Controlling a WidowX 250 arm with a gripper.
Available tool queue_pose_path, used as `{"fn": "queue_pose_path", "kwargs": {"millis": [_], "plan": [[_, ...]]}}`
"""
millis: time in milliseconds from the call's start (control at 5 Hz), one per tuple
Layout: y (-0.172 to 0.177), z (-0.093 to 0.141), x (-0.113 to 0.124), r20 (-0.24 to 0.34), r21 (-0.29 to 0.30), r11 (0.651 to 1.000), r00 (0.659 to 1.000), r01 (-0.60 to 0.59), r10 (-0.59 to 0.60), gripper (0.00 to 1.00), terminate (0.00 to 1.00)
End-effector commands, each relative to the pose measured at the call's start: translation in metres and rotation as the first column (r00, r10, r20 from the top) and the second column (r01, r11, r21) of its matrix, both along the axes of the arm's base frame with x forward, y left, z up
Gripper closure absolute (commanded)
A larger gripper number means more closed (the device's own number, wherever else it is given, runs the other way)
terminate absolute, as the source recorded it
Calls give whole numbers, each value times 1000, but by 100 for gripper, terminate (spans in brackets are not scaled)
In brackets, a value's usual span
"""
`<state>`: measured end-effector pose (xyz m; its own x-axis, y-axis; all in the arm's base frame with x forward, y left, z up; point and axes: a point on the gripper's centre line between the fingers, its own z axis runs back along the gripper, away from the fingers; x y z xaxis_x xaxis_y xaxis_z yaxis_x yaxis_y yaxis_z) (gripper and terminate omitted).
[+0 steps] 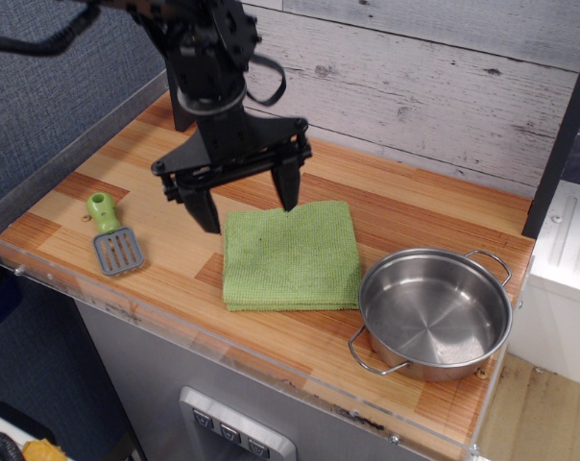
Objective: Move the green cloth behind the metal pot.
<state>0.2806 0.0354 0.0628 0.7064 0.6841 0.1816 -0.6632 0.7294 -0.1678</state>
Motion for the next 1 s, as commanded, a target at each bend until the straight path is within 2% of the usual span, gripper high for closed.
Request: {"fn": "queue_pose_path", "kwargs": {"millis": [0,200,400,800], "plan": [[-4,-15,14,18,25,999,1000,21,-22,0,0],[-7,-25,18,-2,33,999,999,38,-38,0,0],[-9,-37,19,14,64,996,998,54,-55,0,0],[-10,-40,23,-32,77,995,998,61,-58,0,0]]}}
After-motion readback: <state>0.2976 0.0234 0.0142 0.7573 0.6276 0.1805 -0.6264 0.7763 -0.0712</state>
